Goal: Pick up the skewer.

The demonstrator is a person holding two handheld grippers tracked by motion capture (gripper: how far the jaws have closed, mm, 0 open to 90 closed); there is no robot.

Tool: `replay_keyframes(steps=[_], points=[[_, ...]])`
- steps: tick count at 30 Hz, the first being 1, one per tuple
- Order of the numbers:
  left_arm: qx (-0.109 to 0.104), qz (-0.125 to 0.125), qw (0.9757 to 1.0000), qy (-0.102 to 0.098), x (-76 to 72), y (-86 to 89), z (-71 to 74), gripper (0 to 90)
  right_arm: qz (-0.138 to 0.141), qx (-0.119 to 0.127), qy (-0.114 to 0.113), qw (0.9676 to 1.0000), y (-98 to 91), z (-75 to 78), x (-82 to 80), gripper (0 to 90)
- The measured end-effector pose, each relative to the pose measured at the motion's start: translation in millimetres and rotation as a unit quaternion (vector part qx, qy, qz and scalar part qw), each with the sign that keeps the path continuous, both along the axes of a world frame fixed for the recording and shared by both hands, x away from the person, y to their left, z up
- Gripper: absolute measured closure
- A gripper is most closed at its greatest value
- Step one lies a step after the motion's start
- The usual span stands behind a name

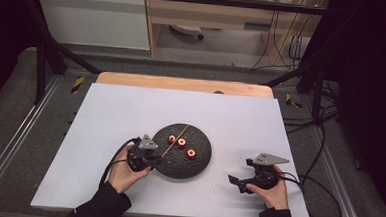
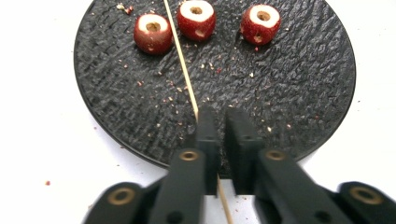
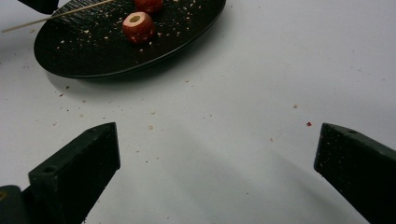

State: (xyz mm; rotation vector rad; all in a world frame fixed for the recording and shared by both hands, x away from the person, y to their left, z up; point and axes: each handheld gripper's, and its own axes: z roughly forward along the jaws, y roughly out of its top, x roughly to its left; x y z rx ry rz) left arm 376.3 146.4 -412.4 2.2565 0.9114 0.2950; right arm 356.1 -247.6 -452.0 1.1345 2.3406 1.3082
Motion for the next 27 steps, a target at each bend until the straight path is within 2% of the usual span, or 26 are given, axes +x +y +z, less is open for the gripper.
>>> replay_keyframes(steps=[3, 5, 7, 11, 19, 27], points=[[0.012, 0.004, 0.9999, 0.002, 5.3, -2.2, 3.8, 69.0, 0.0, 0.0, 0.001, 1.0, 0.1, -0.1, 0.0, 0.9], [0.026, 0.01, 0.9996, 0.001, 9.9, -4.0, 5.0, 63.7, 0.001, -0.001, 0.001, 1.0, 0.2, -0.2, 0.1, 0.9], [0.037, 0.013, 0.9992, 0.005, 14.2, -6.3, 5.2, 62.3, 0.001, -0.001, 0.002, 1.0, 0.4, -0.3, 0.3, 0.9], [0.061, 0.024, 0.9978, 0.012, 19.7, -11.4, 2.9, 63.6, 0.0, 0.0, 0.003, 1.0, 0.2, 0.0, 0.1, 0.9], [0.087, 0.023, 0.9956, 0.025, 21.7, -20.0, -2.0, 73.2, 0.001, 0.0, 0.003, 1.0, 0.4, -0.1, 0.2, 0.9], [0.094, 0.021, 0.9952, 0.021, 18.8, -25.5, -2.2, 81.1, 0.001, 0.001, 0.003, 1.0, 0.3, 0.0, 0.1, 0.8]])
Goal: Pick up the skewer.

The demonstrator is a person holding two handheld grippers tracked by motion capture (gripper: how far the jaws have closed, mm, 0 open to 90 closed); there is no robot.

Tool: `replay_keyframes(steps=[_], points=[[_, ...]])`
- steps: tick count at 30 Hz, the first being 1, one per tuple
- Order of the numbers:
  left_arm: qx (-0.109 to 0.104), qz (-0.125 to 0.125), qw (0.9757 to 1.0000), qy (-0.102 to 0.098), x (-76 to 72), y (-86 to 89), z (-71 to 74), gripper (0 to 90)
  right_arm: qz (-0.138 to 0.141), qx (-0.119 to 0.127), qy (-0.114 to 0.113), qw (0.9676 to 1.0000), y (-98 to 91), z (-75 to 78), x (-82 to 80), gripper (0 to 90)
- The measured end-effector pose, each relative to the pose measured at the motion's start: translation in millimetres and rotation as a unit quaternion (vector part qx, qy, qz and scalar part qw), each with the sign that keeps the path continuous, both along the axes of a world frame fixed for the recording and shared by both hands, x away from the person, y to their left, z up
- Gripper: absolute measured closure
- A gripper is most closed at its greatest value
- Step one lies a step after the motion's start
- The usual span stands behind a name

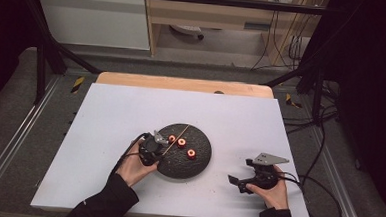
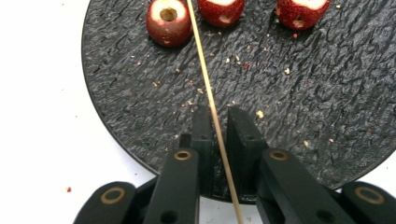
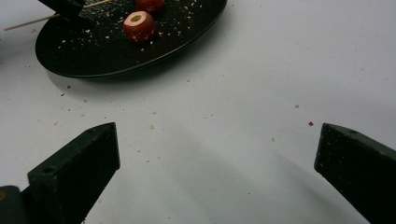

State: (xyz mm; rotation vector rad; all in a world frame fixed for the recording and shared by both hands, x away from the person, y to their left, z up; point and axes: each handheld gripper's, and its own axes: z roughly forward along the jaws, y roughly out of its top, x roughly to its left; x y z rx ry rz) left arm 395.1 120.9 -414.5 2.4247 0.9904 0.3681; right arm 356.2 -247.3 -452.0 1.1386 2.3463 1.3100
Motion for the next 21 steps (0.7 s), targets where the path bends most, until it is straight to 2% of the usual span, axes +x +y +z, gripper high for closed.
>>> replay_keyframes(steps=[10, 21], points=[[0.01, 0.01, 0.9999, -0.006, -2.2, -1.1, -2.6, 86.5, 0.0, 0.0, 0.0, 1.0, -0.2, 0.2, -0.1, 0.8], [-0.005, 0.015, 0.9998, -0.009, -3.6, 5.4, -2.5, 88.1, 0.0, -0.002, 0.001, 1.0, 0.3, -0.4, 0.0, 0.8]])
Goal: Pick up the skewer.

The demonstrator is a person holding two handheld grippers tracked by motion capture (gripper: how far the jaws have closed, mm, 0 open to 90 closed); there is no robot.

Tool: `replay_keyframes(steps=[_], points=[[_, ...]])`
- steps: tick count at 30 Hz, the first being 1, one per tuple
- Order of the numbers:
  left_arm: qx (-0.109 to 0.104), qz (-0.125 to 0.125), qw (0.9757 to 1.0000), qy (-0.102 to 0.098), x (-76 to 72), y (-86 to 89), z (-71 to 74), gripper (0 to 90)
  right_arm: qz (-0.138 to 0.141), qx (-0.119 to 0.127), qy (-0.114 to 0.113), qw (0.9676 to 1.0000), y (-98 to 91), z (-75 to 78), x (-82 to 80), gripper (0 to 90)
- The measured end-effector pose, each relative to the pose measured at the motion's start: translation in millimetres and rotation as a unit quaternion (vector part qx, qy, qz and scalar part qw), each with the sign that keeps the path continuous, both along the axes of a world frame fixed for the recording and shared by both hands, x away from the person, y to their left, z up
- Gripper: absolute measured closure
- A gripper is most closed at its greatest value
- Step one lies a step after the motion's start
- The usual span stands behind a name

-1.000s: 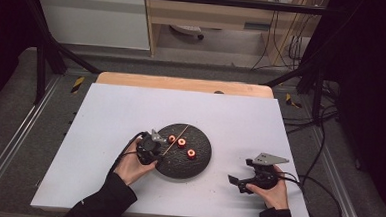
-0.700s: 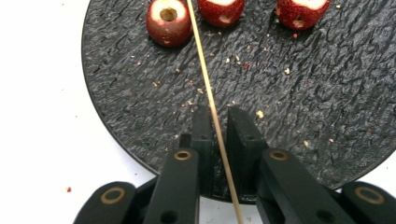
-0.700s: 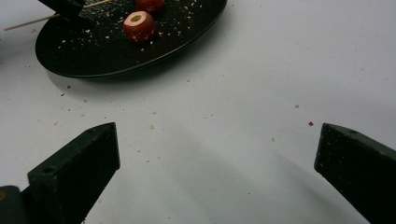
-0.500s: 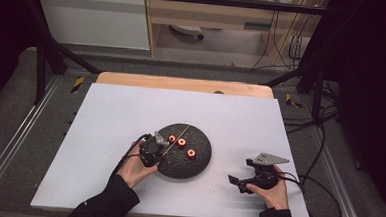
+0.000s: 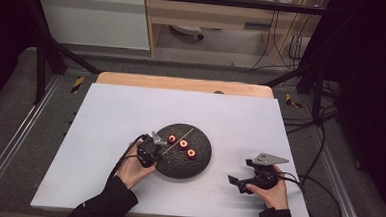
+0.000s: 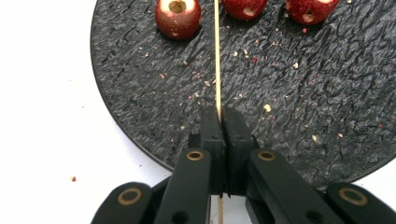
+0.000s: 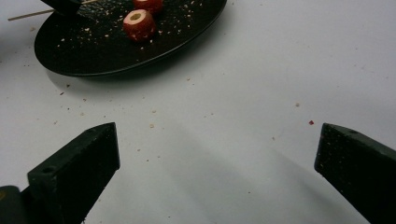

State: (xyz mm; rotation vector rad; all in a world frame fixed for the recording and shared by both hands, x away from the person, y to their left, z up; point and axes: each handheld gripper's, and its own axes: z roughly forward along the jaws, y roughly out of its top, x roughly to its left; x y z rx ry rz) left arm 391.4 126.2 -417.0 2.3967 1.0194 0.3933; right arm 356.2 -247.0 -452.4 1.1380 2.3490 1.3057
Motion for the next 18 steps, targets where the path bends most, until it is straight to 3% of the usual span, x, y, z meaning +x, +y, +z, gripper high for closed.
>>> replay_keyframes(steps=[10, 18], points=[[-0.043, 0.0, 0.9989, -0.021, -7.8, 17.9, 8.8, 88.3, 0.0, -0.001, 0.004, 1.0, 0.4, -0.3, -0.2, 0.6], [-0.083, -0.001, 0.996, -0.034, -16.0, 36.2, 12.0, 88.2, 0.0, -0.008, 0.008, 0.9999, 1.1, -0.9, -0.2, 0.6]])
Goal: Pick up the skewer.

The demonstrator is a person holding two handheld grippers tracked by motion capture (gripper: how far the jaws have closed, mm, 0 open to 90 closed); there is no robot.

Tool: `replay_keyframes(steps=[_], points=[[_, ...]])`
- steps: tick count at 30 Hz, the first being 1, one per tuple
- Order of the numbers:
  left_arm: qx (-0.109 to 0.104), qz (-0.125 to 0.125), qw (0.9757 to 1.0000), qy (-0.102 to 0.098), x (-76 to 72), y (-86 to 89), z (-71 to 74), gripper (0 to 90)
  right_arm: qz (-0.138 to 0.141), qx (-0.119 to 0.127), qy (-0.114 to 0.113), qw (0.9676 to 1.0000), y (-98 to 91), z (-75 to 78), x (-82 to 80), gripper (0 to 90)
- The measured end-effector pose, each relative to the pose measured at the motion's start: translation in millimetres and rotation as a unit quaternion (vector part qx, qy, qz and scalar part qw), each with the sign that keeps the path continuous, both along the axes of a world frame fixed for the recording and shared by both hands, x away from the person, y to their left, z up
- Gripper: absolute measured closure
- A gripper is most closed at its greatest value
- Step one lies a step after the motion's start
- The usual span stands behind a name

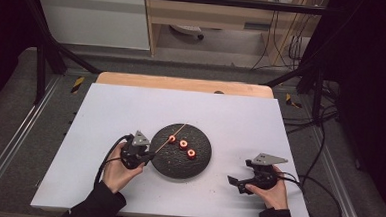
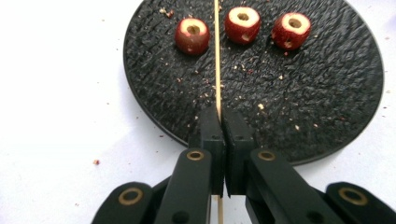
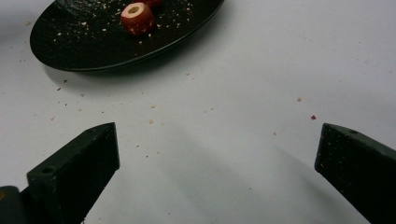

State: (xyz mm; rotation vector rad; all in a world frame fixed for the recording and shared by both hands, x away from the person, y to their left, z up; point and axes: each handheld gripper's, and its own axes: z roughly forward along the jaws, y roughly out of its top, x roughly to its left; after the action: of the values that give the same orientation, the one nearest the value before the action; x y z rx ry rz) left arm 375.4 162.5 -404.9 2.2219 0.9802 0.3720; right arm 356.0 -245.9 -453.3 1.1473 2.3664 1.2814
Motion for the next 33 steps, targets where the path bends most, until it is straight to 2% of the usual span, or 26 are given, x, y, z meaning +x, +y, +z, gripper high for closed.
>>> replay_keyframes(steps=[3, 4, 12, 21, 33], points=[[-0.013, 0.0, 0.9999, -0.007, -4.5, 8.0, 0.2, 88.2, 0.0, -0.002, 0.001, 1.0, 0.6, -0.9, 0.3, 0.6], [-0.025, 0.0, 0.9996, -0.009, -7.8, 14.1, -0.6, 88.2, 0.0, -0.001, 0.001, 1.0, 0.8, -0.9, 0.3, 0.6], [-0.058, 0.001, 0.9979, -0.029, -20.2, 37.9, -6.0, 88.2, -0.001, -0.008, 0.008, 0.9999, 4.1, -0.7, 0.9, 0.7], [-0.078, 0.005, 0.9961, -0.041, -29.5, 60.7, -12.3, 88.2, -0.001, -0.016, 0.013, 0.9998, 13.9, 3.5, 4.2, 0.6], [-0.093, 0.005, 0.9947, -0.043, -35.6, 73.7, -22.4, 88.2, -0.002, -0.031, 0.014, 0.9994, 37.0, 17.2, 12.4, 0.6]])
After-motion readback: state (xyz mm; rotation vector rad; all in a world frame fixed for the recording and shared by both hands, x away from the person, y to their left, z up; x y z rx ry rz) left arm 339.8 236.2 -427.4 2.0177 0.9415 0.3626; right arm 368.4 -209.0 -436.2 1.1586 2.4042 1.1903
